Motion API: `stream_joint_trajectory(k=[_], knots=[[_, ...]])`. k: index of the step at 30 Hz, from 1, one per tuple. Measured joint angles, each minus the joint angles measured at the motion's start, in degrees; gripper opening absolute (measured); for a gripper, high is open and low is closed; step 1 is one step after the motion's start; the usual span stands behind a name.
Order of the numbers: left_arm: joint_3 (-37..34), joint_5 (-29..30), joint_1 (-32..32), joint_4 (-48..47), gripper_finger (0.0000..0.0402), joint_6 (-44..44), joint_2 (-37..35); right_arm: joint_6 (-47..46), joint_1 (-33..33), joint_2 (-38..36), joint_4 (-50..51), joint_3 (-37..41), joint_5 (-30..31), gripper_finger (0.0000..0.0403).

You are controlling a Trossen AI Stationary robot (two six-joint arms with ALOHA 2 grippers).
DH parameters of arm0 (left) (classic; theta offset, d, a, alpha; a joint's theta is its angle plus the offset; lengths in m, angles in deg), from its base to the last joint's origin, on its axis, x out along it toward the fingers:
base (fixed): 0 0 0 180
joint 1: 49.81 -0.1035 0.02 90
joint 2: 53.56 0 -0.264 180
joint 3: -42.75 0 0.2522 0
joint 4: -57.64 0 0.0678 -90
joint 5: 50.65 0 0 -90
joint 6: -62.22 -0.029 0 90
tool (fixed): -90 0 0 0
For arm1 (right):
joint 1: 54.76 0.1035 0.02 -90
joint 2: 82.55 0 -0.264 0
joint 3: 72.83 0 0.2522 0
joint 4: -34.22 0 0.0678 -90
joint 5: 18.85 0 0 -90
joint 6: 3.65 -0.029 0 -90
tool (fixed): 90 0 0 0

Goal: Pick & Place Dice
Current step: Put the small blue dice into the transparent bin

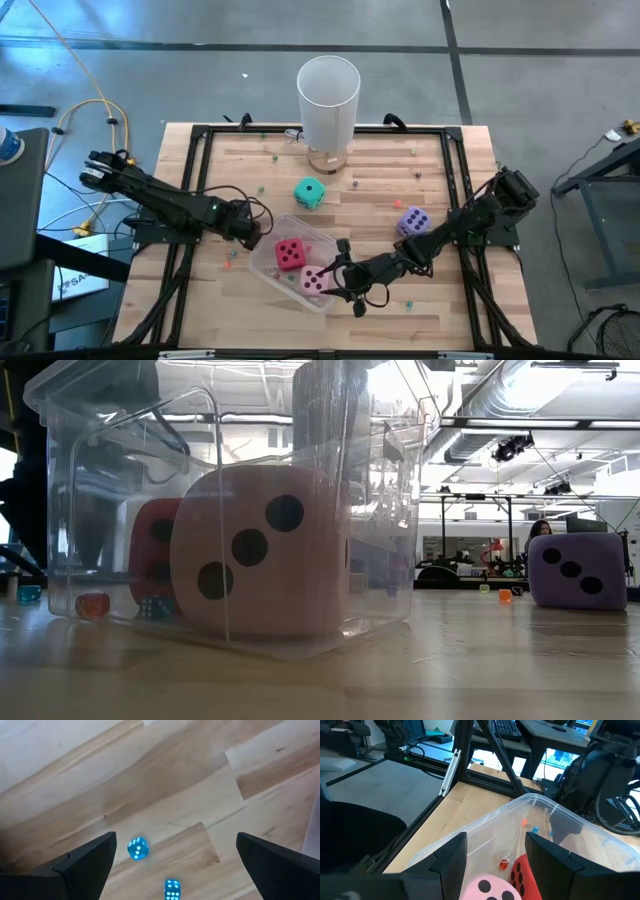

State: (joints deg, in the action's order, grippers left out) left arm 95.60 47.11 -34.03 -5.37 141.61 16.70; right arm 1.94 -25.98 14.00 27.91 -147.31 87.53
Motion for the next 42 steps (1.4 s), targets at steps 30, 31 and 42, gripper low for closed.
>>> stream_joint_trajectory(k=[30,31,42], knots=[[-5.0,-8.9,-8.1,-0.1,0.0399,-3.4,0.0,0.1,0.4,0.0,0.2,0.0,0.0,0.0192],[-5.3,-8.9,-8.6,0.9,0.0399,-4.0,0.0,0.1,0.4,0.0,0.2,0.0,0.0,0.0192],[-7.6,-10.0,-7.7,4.4,0.0399,-2.7,0.0,0.2,0.3,0.0,0.2,0.0,0.0,0.0192]])
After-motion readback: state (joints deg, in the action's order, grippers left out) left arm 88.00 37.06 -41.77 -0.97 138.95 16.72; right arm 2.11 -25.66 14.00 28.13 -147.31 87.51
